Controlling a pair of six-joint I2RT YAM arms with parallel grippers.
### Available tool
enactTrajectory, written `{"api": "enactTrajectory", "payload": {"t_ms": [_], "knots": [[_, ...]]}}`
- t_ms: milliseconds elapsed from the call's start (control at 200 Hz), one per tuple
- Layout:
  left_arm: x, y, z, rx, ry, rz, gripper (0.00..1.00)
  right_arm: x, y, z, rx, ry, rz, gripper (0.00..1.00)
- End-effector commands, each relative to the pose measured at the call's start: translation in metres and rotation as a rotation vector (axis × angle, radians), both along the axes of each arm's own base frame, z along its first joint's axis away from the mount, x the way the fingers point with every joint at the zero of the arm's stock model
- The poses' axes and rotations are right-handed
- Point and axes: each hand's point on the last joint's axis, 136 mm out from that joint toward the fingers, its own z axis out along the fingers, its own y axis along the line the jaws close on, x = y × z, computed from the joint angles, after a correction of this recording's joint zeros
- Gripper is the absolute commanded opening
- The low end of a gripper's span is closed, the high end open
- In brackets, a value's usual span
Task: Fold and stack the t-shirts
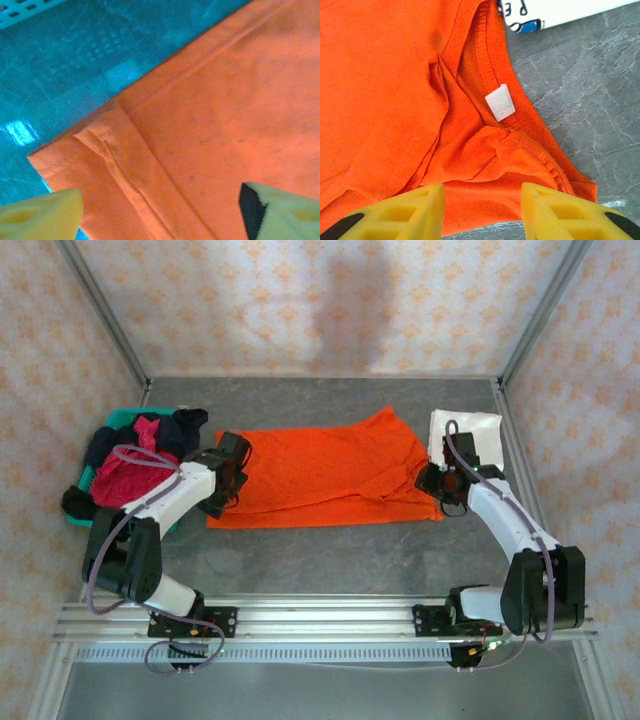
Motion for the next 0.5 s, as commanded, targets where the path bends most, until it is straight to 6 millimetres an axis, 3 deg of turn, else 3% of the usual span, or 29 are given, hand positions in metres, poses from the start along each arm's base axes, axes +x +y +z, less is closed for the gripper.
{"api": "enactTrajectory", "payload": {"t_ms": [0, 90, 410, 495], "knots": [[-0.007, 0.006, -0.015, 0.002, 0.04, 0.07, 0.71, 0.009, 0.002, 0.009, -0.004, -0.029, 0.008, 0.44], [-0.006, 0.006, -0.024, -0.018, 0.052, 0.094, 0.63, 0.009, 0.0, 0.01, -0.013, -0.032, 0.006, 0.44], [-0.001, 0.007, -0.044, -0.031, 0.092, 0.12, 0.56, 0.007, -0.002, 0.013, -0.028, -0.033, 0.007, 0.44], [0.003, 0.007, -0.046, -0.04, 0.091, 0.124, 0.47, 0.009, -0.002, 0.013, -0.028, -0.036, 0.007, 0.44]]}}
